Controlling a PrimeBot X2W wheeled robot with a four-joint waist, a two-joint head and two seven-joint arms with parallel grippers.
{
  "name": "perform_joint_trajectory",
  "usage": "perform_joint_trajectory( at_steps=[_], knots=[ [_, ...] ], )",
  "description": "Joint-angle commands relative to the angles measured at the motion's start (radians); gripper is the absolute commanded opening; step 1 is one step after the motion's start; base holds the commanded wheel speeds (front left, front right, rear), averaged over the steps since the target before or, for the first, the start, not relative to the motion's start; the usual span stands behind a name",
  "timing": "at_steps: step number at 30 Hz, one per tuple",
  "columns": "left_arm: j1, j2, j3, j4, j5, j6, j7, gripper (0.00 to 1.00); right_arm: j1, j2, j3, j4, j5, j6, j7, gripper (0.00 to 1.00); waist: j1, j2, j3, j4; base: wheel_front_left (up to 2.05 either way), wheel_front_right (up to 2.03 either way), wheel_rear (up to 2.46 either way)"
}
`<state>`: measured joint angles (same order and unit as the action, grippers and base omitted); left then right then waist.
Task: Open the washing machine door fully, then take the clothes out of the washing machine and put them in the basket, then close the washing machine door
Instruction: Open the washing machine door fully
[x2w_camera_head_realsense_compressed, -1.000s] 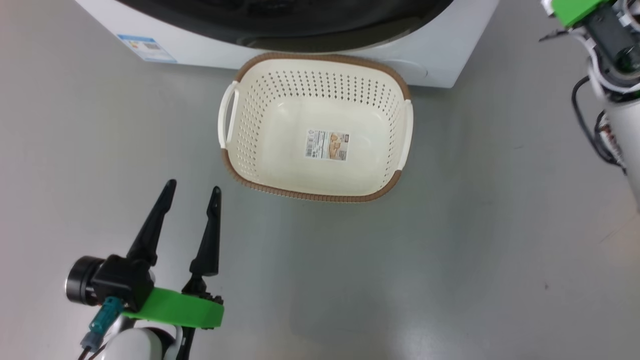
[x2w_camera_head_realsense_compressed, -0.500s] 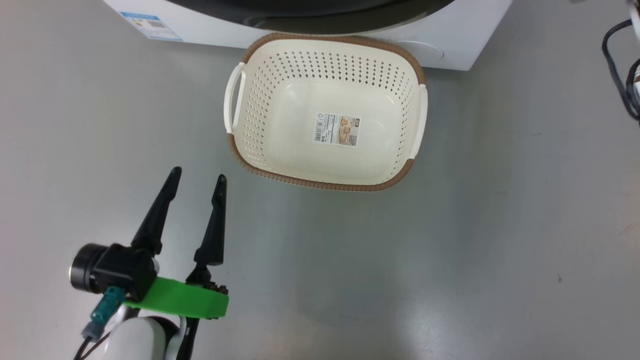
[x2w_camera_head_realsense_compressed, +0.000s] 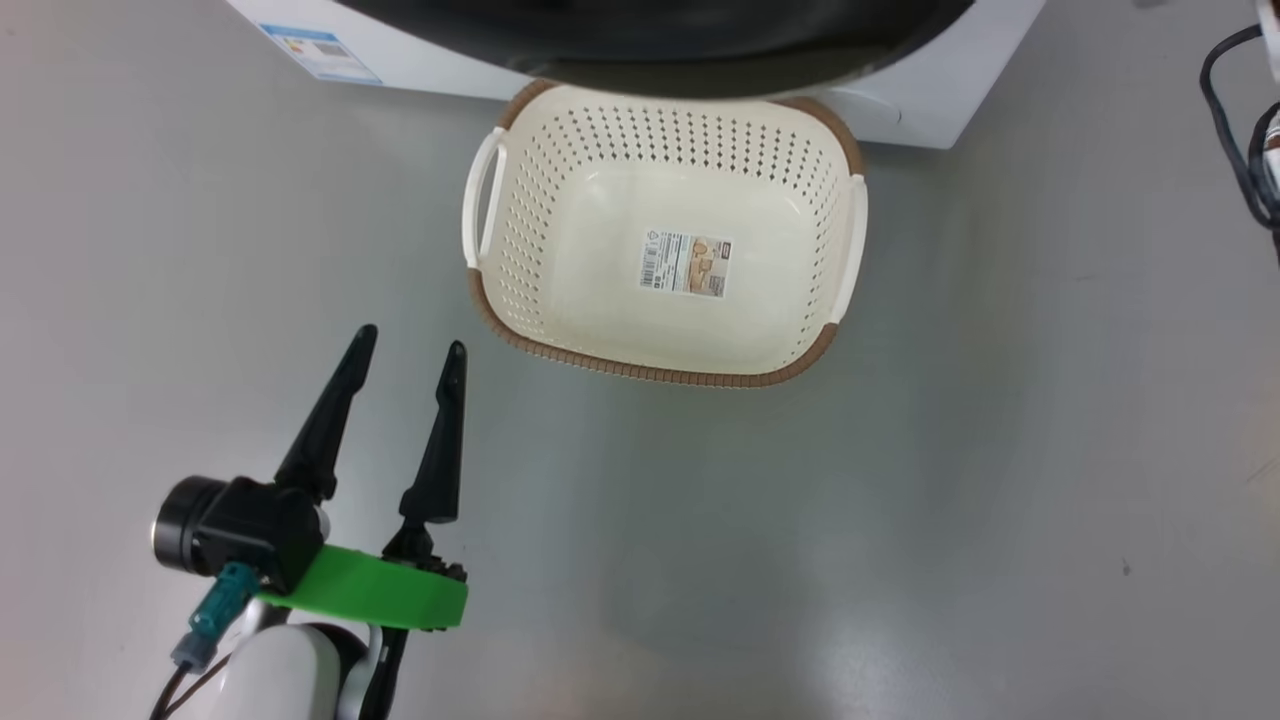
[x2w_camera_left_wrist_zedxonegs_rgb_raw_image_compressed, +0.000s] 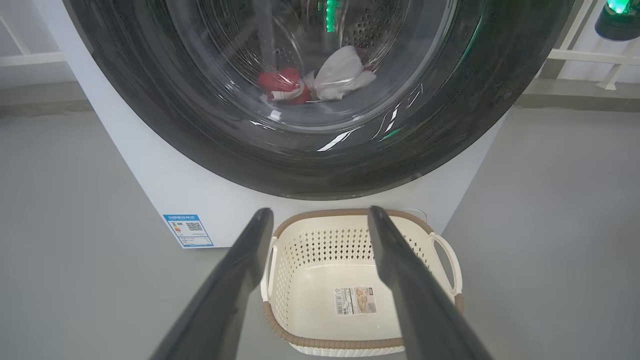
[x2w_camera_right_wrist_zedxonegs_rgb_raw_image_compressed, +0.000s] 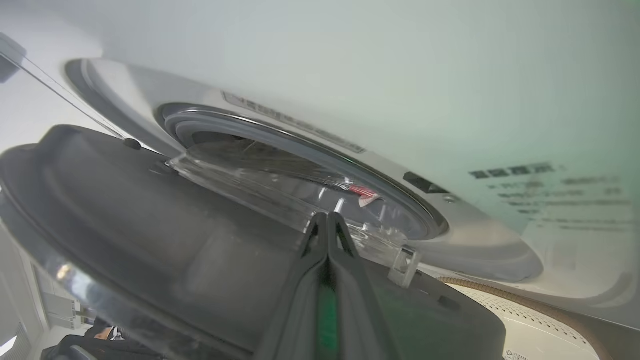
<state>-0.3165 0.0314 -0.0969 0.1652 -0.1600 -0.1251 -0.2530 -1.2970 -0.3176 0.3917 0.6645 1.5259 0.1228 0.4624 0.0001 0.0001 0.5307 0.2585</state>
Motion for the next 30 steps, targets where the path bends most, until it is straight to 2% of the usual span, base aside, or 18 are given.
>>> perform_joint_trajectory(
  at_steps=[1,17,30],
  knots=[
    [0.002,0.019,0.030,-0.016,-0.008,-0.005,-0.009,1.00,0.026,0.038,0.017,-0.045,0.011,0.008,0.014,0.00,0.0000,-0.0001,-0.017,-0.003,0.00,0.00,0.00],
    [0.060,0.019,0.024,-0.011,0.011,-0.002,-0.009,1.00,0.219,0.060,0.062,-0.146,0.049,0.008,0.058,0.00,0.0000,-0.0001,-0.145,-0.031,0.00,0.00,0.00],
    [0.092,0.019,0.027,-0.016,0.018,0.000,-0.009,1.00,0.316,0.075,0.106,-0.229,0.057,0.008,0.109,0.00,0.0000,-0.0001,-0.182,-0.036,0.00,0.00,0.00]
  ],
)
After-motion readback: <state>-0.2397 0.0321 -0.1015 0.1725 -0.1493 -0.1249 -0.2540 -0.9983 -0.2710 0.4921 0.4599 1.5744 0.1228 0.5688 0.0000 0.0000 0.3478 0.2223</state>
